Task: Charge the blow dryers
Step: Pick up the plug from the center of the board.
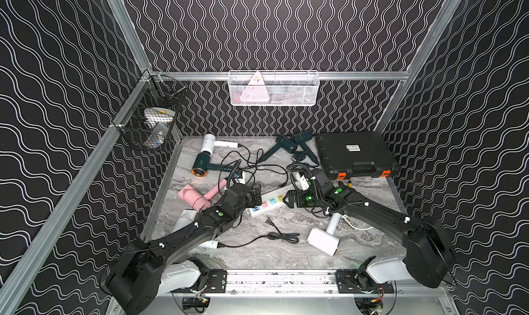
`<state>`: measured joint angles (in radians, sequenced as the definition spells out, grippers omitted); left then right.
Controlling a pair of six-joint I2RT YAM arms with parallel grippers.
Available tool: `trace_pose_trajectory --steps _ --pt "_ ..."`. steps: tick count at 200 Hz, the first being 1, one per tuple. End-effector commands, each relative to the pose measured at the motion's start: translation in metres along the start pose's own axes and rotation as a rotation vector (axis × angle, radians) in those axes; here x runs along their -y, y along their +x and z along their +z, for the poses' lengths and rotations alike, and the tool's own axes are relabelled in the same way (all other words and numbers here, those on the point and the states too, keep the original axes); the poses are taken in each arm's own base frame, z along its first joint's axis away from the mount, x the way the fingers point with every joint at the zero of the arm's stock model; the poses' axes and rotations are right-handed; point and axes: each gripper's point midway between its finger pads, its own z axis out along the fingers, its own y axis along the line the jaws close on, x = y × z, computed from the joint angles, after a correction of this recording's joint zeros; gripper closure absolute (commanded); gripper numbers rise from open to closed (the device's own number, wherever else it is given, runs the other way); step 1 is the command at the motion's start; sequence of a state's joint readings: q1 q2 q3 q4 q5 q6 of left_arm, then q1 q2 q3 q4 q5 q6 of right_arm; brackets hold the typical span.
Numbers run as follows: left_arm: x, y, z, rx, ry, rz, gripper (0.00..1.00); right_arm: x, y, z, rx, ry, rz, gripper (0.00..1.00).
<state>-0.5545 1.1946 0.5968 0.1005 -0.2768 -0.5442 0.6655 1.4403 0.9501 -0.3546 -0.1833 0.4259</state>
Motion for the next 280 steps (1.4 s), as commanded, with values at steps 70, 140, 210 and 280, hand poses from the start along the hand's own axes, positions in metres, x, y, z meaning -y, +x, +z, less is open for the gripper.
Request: trace_pose_trajectory --steps 70,140,210,280 --pt "-0.021 -0.002 0.016 -0.027 0.018 -0.159 0.01 -0.019 0.007 0.02 -0.014 -0.107 -0.187 0.06" --pt "-0.035 -0.005 0.014 -0.003 0.001 -0.199 0.01 -0.036 0.039 0.056 -0.068 -0.038 -0.392 0.37" --pt "-0.039 -0.01 0.007 0.026 -0.015 -0.199 0.01 -0.041 0.078 0.085 -0.116 0.044 -0.567 0.44" --pt "-0.039 -0.01 0.009 0.02 -0.017 -0.196 0.01 -0.038 0.09 0.103 -0.103 0.058 -0.615 0.49"
